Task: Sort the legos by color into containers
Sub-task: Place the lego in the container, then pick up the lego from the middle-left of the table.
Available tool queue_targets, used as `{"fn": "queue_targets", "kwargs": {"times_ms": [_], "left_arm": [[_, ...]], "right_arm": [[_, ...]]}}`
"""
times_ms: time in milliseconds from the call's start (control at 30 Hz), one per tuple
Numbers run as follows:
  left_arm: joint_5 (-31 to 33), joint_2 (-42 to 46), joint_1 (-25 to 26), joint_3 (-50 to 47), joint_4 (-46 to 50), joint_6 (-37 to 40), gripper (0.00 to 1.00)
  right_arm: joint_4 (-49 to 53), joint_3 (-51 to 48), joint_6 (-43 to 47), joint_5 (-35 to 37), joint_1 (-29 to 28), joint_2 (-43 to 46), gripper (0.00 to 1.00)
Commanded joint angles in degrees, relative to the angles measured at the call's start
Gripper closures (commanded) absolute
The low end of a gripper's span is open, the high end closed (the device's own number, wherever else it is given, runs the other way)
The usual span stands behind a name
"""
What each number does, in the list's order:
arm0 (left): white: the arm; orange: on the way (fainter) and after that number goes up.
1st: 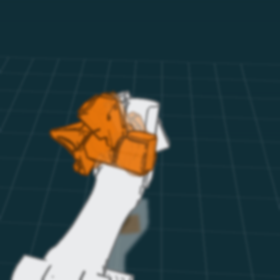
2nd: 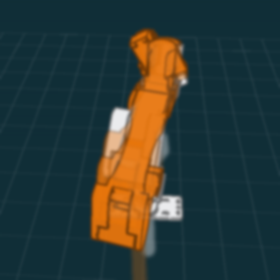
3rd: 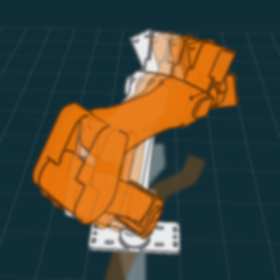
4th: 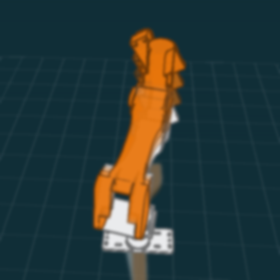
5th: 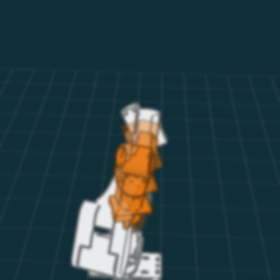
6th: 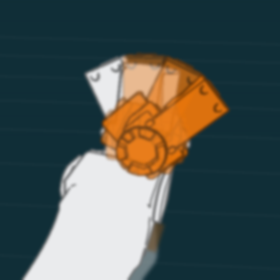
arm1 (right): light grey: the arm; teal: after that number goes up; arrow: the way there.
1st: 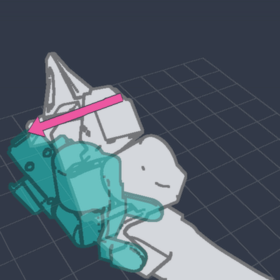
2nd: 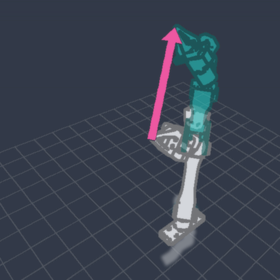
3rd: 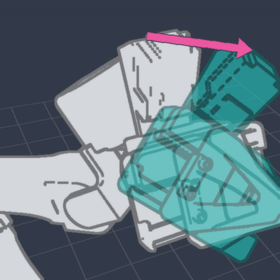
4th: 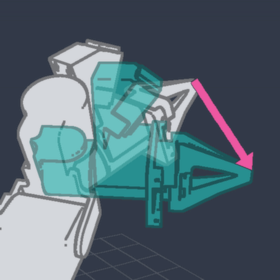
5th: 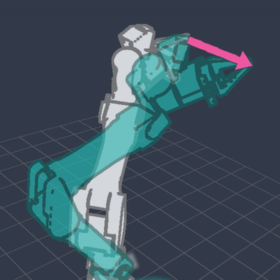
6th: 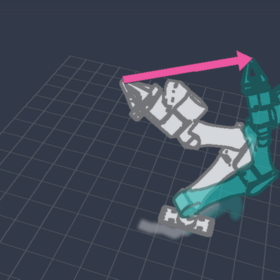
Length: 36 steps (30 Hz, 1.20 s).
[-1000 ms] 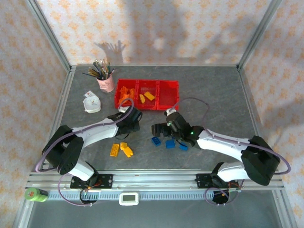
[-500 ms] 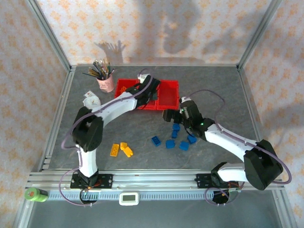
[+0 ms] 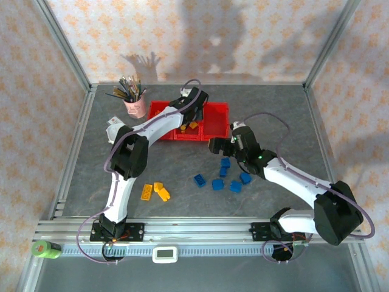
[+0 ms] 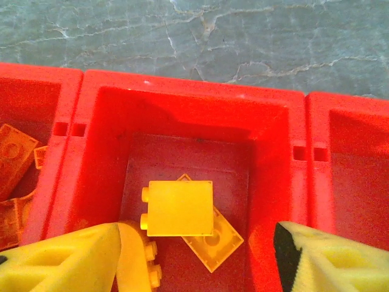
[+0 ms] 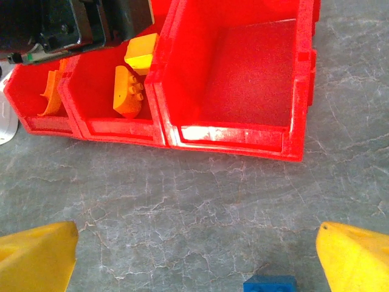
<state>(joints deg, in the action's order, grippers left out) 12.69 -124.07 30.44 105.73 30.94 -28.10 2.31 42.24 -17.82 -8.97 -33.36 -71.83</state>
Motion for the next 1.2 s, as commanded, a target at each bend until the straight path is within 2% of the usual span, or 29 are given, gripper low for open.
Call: {"fn": "queue_targets", "kwargs": {"times_ms": [0, 100, 367, 667, 733, 833, 933, 1167], "left_arm": [[0.7, 5.1, 0.4, 0.4, 4.4, 0.8, 0.29], [-0.1, 10.8, 1.7, -4.6, 3.9, 0.6, 0.28], [-3.8, 30.9, 4.9, -30.1, -0.5, -3.3, 0.26], [-3.1, 49.2, 7.2, -53.2, 4.9, -13.0, 0.24], [-4.5, 52.7, 7.4, -57.3, 5.9, -14.7, 0.24], [-5.5, 56.6, 7.8, -61.6, 7.0, -17.3, 0.23], [-9.3, 59.3, 8.4, -65.4, 5.0, -18.3, 0.25], [-11.1, 59.2, 10.2, -68.4, 4.6, -19.1, 0.31]], "right_arm": [[2.7, 2.3, 2.3, -0.7, 0.1, 1.6, 0.0], [3.9, 2.3, 2.7, -2.1, -0.3, 2.4, 0.0], [6.5, 1.3, 3.3, -2.1, -6.5, 1.3, 0.0], [4.5, -1.6, 0.5, -1.3, -15.1, -0.9, 0.0], [3.7, -2.0, -0.5, -1.5, -16.2, -1.8, 0.0], [2.9, -2.2, -1.1, -1.4, -17.4, -3.2, 0.0], [2.1, -2.6, -1.4, -1.5, -17.8, -4.4, 0.0], [1.3, -3.9, -2.5, -1.7, -18.0, -5.3, 0.0]]}}
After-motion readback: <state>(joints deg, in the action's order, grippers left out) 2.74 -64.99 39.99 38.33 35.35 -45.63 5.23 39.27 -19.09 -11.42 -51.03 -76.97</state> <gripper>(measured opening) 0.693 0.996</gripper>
